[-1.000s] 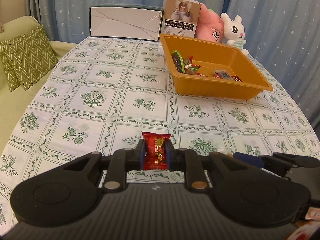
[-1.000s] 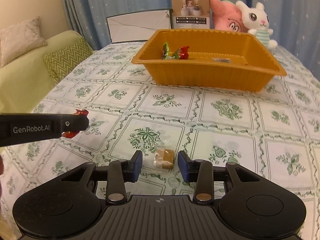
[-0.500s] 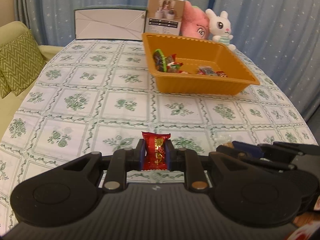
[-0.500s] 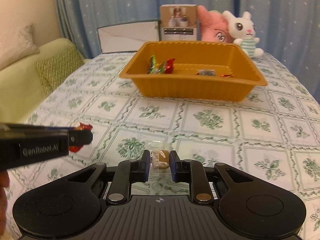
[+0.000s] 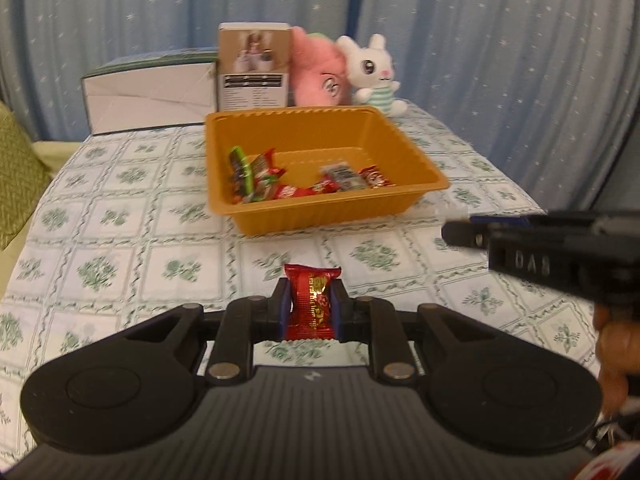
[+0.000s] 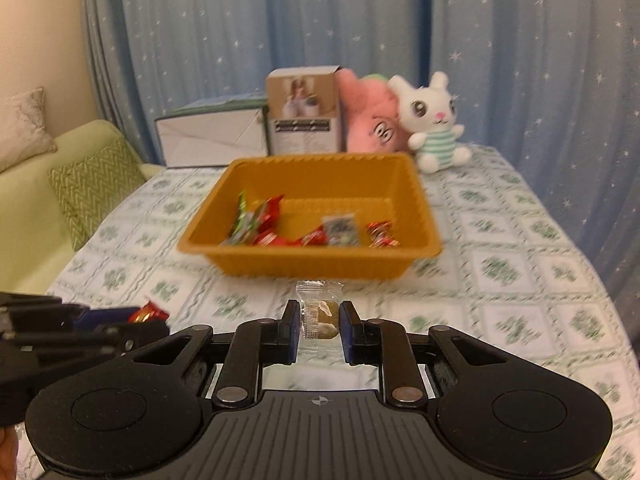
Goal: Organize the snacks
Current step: 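Carry the red packet and clear candy over the orange tray with both tools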
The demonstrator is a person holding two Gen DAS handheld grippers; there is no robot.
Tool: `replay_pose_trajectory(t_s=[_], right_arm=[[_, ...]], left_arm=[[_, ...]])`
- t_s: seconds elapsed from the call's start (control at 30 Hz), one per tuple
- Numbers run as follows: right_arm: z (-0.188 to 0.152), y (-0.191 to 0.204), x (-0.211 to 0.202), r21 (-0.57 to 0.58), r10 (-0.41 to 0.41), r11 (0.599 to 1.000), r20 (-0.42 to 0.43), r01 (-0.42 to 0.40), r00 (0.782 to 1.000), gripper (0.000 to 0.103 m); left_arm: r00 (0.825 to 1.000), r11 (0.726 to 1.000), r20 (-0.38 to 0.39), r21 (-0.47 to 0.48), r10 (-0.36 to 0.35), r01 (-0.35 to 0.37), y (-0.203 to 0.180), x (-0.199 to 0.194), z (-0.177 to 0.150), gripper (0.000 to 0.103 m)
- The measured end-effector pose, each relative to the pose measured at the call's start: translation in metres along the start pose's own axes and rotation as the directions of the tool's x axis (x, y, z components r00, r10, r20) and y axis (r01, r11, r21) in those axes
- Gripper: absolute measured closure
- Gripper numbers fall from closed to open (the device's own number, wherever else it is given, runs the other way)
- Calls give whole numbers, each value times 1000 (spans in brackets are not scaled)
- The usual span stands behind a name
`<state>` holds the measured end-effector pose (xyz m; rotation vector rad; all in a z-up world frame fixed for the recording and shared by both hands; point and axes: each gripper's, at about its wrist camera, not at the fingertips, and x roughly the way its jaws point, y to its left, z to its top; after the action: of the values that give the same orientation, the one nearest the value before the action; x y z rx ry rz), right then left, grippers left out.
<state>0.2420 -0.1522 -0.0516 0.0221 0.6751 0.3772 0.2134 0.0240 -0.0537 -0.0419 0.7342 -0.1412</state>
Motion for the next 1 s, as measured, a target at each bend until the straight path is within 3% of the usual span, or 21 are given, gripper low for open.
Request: replay_pose_trajectory(t_s=[0.47, 0.7, 1.0], right_arm=[[29, -39, 4, 85, -21, 996, 41, 18, 999, 82], [49, -50, 27, 110, -17, 994, 68, 10, 998, 82], [71, -60, 58, 153, -11, 988, 71, 0, 997, 82]], left_arm=[[999, 996, 42, 82, -27, 24, -6, 20, 41, 85], [995, 1000, 102, 16, -22, 20, 8, 36, 80, 85], [993, 998, 118, -59, 9, -2, 29, 72, 117, 85]])
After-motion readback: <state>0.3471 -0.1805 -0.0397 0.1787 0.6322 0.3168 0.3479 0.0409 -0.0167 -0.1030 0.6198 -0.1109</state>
